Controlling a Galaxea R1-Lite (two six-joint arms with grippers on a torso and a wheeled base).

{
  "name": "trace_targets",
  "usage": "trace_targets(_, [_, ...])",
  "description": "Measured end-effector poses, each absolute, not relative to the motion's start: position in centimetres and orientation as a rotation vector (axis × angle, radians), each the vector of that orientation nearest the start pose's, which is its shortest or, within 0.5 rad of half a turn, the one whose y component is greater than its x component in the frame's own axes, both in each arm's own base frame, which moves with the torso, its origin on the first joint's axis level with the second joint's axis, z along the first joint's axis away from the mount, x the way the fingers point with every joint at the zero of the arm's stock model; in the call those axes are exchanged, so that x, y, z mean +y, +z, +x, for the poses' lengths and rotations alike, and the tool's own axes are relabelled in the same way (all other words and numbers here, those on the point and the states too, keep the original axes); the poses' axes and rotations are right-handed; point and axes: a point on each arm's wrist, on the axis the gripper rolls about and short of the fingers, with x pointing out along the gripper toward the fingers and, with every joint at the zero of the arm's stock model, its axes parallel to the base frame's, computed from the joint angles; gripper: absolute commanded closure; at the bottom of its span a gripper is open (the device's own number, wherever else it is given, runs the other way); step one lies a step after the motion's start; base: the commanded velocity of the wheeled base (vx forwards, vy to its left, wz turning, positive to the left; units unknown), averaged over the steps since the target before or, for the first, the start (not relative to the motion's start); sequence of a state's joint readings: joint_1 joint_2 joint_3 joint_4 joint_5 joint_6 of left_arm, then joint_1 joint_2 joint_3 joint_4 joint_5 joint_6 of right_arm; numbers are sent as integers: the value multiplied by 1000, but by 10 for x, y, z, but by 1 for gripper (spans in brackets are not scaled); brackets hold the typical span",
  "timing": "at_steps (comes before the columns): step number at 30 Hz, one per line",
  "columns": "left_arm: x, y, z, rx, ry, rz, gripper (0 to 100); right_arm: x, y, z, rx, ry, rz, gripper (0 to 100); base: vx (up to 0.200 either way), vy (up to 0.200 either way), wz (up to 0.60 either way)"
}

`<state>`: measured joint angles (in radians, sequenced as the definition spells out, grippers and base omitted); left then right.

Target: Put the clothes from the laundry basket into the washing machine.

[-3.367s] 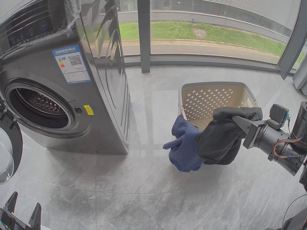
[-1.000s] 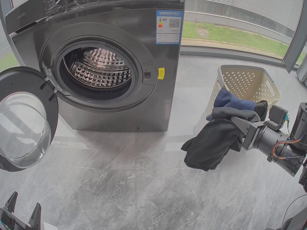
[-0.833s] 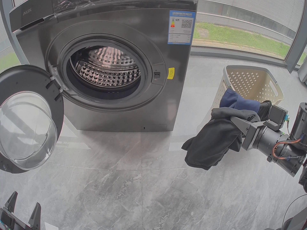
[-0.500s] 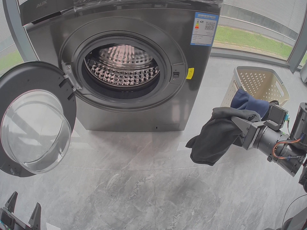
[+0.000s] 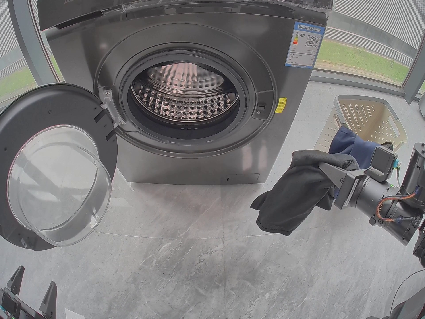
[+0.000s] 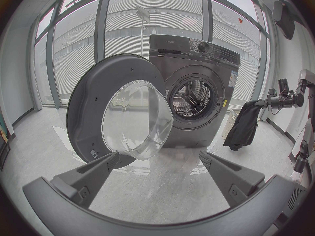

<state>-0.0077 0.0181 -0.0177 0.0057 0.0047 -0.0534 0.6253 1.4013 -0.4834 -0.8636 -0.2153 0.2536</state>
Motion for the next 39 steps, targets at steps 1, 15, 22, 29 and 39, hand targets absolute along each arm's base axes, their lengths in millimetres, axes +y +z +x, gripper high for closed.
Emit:
trace_targets(1, [0,80,-23,7,-3,-53,0,123,197,179,102,401,228,100,0,200,0])
trace_targets(15, [0,80,-23,7,-2,-53,0,123,197,179,103,401,227,100,0,171,0])
trace_targets(22, [0,80,-23,7,-3,-53,0,123,196,179,106,402,227,100,0,0,0])
trace_targets(29, [0,80,-23,7,-4,-53,0,125,194,176,116,419,223,100,0,0,0])
trace_targets(39, [0,80,-23,6,-2,-46,0,134,194,169,121,473,223,100,0,0,0])
